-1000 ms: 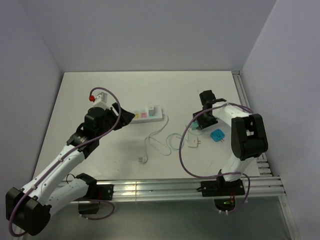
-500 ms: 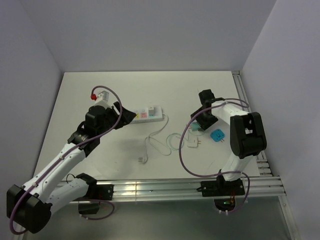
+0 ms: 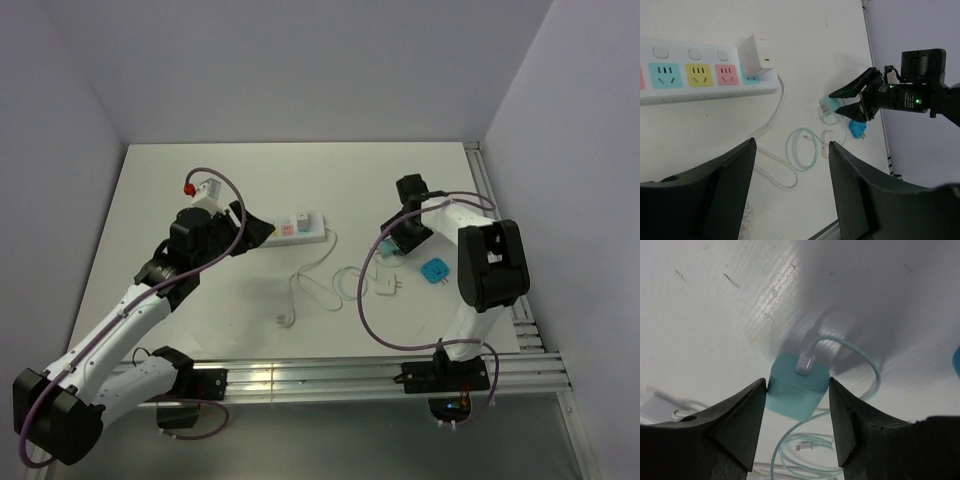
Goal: Insert the plug
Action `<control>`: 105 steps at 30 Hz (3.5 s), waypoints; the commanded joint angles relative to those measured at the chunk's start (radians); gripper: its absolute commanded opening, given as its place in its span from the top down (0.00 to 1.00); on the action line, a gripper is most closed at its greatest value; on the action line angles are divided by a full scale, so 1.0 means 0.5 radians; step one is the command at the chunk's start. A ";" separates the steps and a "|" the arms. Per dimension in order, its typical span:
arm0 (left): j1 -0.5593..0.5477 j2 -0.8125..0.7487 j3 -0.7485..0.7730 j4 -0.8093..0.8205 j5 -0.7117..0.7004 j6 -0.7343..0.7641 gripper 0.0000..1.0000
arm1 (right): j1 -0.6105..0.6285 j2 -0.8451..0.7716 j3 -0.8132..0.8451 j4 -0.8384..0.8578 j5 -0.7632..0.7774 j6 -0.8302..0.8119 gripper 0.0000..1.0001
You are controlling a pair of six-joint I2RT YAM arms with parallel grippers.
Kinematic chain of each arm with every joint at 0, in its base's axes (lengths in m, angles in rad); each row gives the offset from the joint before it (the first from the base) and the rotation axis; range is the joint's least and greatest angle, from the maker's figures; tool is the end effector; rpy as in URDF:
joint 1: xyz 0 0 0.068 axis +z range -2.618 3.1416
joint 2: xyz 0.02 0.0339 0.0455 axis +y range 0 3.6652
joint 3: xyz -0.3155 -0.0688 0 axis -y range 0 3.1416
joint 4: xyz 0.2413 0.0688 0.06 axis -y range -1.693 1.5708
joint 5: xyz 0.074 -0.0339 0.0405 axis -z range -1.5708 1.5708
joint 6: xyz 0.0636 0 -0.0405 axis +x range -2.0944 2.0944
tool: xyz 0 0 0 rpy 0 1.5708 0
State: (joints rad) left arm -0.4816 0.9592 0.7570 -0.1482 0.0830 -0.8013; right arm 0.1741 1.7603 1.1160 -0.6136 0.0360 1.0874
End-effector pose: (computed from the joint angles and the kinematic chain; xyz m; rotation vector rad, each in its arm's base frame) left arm 0.1893 -0.1049 0.3350 -0.2656 2.0187 -0.9192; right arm 0.3458 0.0585 0.1955 1.2681 2.5628 0.2244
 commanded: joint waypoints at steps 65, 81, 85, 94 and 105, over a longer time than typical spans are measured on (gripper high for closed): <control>-0.663 0.085 -0.293 1.162 -0.325 -0.155 0.43 | 1.198 -1.026 0.106 0.383 0.084 0.654 1.00; -0.660 0.143 -0.247 1.143 -0.267 -0.195 0.52 | 1.223 -0.938 0.164 0.377 0.069 0.669 1.00; -0.663 0.152 -0.253 1.125 -0.255 -0.211 0.59 | 1.223 -0.919 0.186 0.371 0.066 0.669 1.00; -0.657 -0.010 -0.195 0.870 -0.292 -0.156 1.00 | 1.223 -0.934 0.235 0.405 -0.001 0.351 0.70; -0.424 -0.280 -0.008 0.312 0.039 -0.070 1.00 | 1.219 -1.326 0.320 0.152 -0.352 -0.615 0.49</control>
State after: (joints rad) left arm -0.7563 0.8665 0.6968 0.1230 0.1181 -0.8482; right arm 0.7887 1.2327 1.2224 -0.4110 -0.1200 1.0325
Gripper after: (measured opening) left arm 0.361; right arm 0.551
